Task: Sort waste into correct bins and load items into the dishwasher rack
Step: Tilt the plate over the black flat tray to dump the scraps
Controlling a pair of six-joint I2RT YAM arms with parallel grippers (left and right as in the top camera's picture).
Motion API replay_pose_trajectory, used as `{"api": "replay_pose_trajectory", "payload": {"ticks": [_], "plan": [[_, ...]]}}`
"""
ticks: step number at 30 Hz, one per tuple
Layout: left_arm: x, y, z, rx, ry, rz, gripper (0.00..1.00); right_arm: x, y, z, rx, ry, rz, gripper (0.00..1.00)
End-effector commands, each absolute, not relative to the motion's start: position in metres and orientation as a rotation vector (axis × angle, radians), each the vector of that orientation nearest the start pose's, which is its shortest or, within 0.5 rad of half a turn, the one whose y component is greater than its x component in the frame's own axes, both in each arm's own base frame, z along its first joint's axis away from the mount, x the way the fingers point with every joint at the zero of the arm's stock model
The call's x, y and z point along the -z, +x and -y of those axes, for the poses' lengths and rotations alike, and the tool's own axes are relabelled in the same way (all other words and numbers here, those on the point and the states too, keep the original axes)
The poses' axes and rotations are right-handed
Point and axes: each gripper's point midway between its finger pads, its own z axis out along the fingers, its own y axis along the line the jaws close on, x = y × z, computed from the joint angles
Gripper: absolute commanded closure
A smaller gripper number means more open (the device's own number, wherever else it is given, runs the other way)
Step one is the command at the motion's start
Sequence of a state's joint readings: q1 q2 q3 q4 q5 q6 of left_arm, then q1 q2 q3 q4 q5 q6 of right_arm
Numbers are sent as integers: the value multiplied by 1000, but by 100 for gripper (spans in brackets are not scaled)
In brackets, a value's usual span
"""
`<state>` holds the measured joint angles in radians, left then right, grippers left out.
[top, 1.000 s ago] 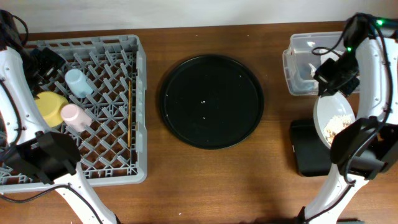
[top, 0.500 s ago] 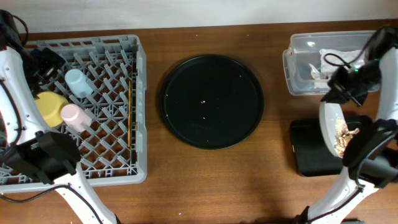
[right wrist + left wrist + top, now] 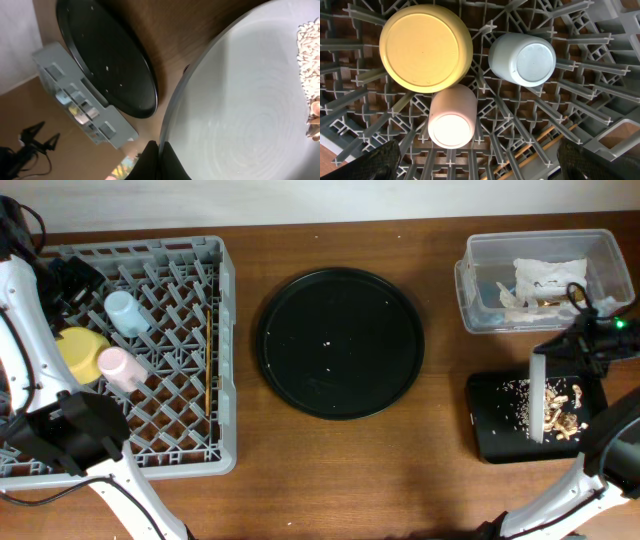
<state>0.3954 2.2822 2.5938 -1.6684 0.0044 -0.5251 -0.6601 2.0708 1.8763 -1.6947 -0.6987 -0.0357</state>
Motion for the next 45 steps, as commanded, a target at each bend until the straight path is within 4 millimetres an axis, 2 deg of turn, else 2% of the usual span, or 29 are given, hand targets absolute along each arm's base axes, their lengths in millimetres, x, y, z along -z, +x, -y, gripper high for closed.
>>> {"api": "replay_pose_trajectory", "payload": {"ticks": [1, 4, 7, 12, 18, 22, 34, 38, 45], "plan": [[-209, 423, -178, 39, -1320, -2603, 1, -182, 331, 127, -1229, 1003, -2644, 96], [-209, 423, -178, 39, -1320, -2603, 1, -185, 329, 136, -1253, 1012, -2592, 96], [-209, 423, -178, 39, -1320, -2604, 1, -191, 331, 140, -1362, 1016, -2472, 96], [-209, 423, -178, 39, -1320, -2603, 1, -192, 327, 148, -1409, 1057, -2399, 96], [-209, 423, -179, 39, -1323, -2602, 1, -213, 333, 164, -1512, 1088, -2184, 96], [-209, 423, -179, 39, -1323, -2602, 1, -218, 332, 172, -1540, 1136, -2116, 96], [-209, 423, -179, 39, -1323, -2602, 1, -231, 332, 173, -1553, 1132, -2065, 96], [-209, 423, -179, 39, -1323, -2602, 1, -246, 337, 171, -1594, 1090, -1986, 96], [-209, 423, -179, 39, -1322, -2602, 1, -244, 334, 167, -1575, 1132, -2030, 96]]}}
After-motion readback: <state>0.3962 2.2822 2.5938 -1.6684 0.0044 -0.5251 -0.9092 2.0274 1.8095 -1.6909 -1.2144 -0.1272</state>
